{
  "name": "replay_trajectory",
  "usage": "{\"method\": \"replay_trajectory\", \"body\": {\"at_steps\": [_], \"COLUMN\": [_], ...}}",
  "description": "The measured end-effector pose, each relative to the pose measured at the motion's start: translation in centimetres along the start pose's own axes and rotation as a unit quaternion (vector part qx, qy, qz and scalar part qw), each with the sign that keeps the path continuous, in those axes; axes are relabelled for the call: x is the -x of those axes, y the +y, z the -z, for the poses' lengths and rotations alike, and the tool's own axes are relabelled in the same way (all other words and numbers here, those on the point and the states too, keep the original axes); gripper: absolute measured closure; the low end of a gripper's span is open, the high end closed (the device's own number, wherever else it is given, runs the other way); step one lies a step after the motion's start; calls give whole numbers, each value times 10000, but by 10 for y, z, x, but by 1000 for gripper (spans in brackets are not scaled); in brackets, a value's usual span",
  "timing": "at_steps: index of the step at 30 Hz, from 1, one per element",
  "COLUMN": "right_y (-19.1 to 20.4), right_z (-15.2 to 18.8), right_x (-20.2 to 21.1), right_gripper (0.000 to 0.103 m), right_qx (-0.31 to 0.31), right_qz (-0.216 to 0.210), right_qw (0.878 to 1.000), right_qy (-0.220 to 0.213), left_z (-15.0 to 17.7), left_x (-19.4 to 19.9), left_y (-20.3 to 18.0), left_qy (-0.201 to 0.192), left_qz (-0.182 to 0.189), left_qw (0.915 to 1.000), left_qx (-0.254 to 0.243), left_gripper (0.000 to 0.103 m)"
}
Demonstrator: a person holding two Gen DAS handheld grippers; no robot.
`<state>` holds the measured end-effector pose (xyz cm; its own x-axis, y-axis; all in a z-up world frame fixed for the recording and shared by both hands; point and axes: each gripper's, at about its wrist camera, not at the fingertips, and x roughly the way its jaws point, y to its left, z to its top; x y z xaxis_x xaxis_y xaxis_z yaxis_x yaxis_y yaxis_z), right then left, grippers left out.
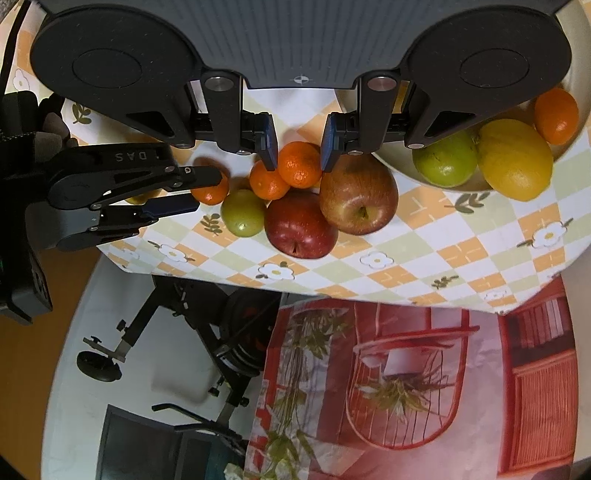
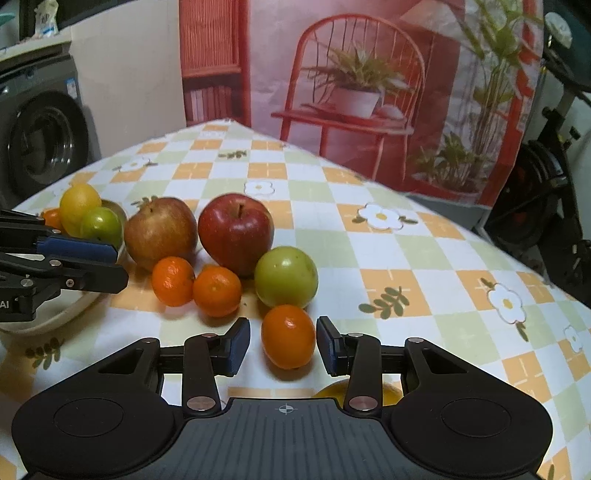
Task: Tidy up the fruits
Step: 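Move both grippers onto tangerines in the pile and close them, then lift the tangerines with both grippers toward the plate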
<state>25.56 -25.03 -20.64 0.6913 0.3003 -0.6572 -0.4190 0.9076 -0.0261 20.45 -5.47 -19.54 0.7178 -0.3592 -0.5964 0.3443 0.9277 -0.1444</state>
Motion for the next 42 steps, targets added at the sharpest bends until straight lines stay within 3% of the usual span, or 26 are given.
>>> {"method": "replay_trajectory", "body": {"at_steps": [5,15,21,23,42], "right_y": [-3,-10,-12,-13,-15], "right_z": [-1,1,3,3,6], "right_x": [-10,-3,0,1,7], "right_gripper": [71,72,72,72,72], "right_qx": [-67,-178,-185,-197,-323], "right_qz": [17,-107,-175,-207,-316], "right_qw": [9998,9996,9996,9995,9990], "right_qy": [178,192,139,119,-34], "left_z": [-2,-8,-9,-10,-8], "left_x": [-10,-29,-35,-36,-44], "left_y": [0,-1,5,7,-2], "left_qy": [194,383,399,427,466], "left_qz": [65,43,-255,-270,-383], "left_qw": [9997,9979,9941,9922,9932], "left_qx": [137,516,978,1139,999], "left_gripper": [75,74,73,67,67]}}
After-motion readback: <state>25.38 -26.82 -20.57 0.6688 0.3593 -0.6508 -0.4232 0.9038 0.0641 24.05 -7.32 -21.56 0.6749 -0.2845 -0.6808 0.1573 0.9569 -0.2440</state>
